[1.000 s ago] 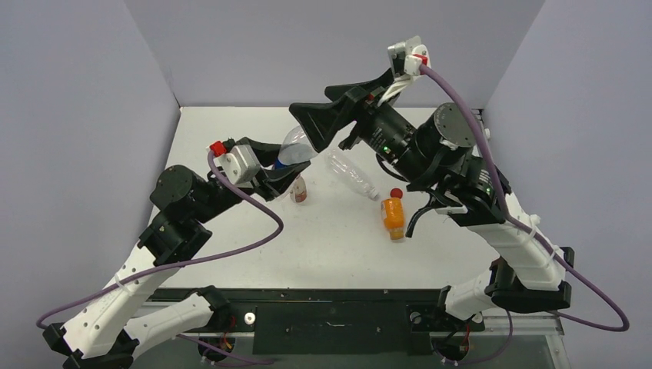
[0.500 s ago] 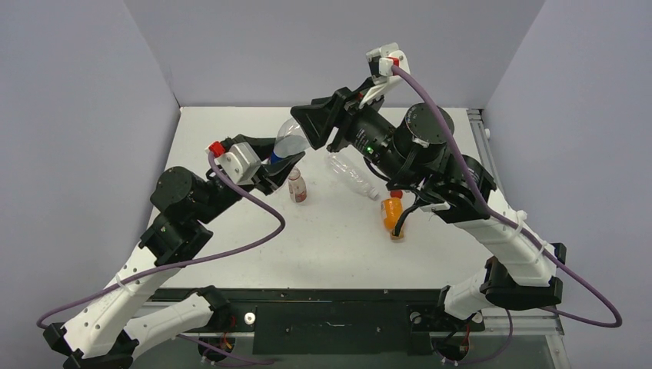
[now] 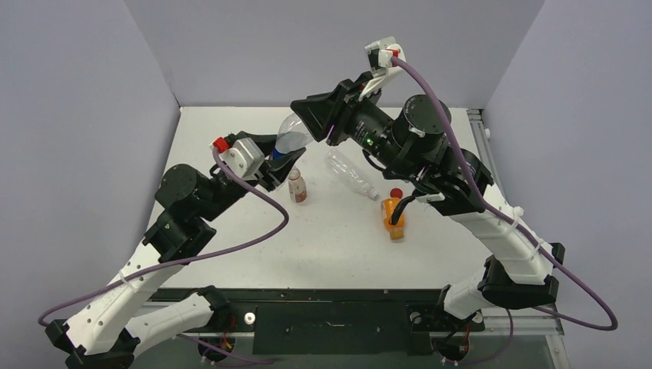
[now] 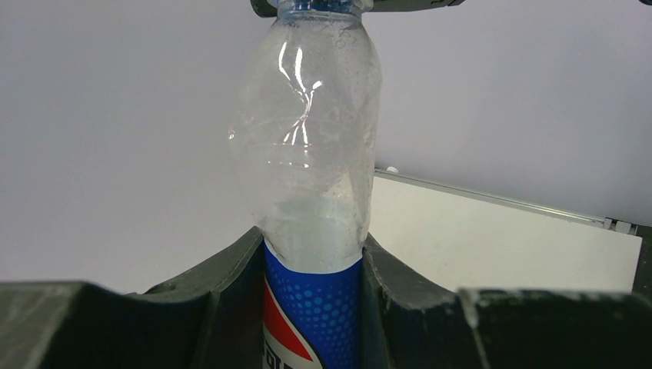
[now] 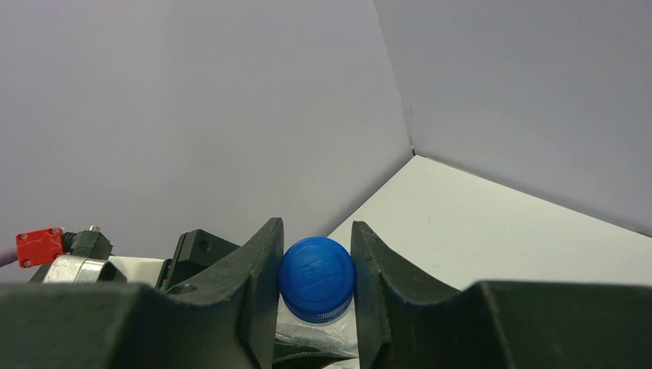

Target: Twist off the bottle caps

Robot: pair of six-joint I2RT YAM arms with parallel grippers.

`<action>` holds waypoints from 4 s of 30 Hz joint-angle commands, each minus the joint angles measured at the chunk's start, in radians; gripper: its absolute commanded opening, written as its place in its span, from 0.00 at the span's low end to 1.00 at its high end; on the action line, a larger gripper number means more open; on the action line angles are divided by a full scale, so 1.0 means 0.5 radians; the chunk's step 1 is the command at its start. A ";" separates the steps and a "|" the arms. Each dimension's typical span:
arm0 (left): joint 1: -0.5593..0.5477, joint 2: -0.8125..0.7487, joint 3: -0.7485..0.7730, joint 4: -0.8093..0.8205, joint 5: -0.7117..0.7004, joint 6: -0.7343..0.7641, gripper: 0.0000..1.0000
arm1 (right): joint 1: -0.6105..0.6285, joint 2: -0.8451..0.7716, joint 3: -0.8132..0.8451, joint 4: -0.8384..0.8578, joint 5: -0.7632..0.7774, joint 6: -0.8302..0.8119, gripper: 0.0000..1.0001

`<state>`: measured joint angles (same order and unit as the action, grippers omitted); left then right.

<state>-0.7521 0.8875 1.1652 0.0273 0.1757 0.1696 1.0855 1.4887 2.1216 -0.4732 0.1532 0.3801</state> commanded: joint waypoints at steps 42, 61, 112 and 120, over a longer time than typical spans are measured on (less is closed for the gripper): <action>0.023 0.022 0.259 -0.135 0.694 -0.493 0.00 | -0.066 -0.544 -0.539 0.589 -0.490 -0.216 0.81; 0.020 -0.024 0.084 0.114 0.082 -0.005 0.00 | 0.108 -0.182 -0.168 0.106 0.142 -0.139 0.42; 0.022 0.014 0.272 -0.196 0.878 -0.536 0.00 | -0.093 -0.446 -0.319 0.268 -0.847 -0.320 0.80; 0.021 -0.008 0.208 -0.102 0.647 -0.352 0.00 | 0.118 -0.219 0.022 -0.027 -0.243 -0.410 0.81</action>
<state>-0.7406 0.9005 1.2774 -0.0776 0.5884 -0.0647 1.1252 1.3319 2.0548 -0.4286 -0.1589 0.2035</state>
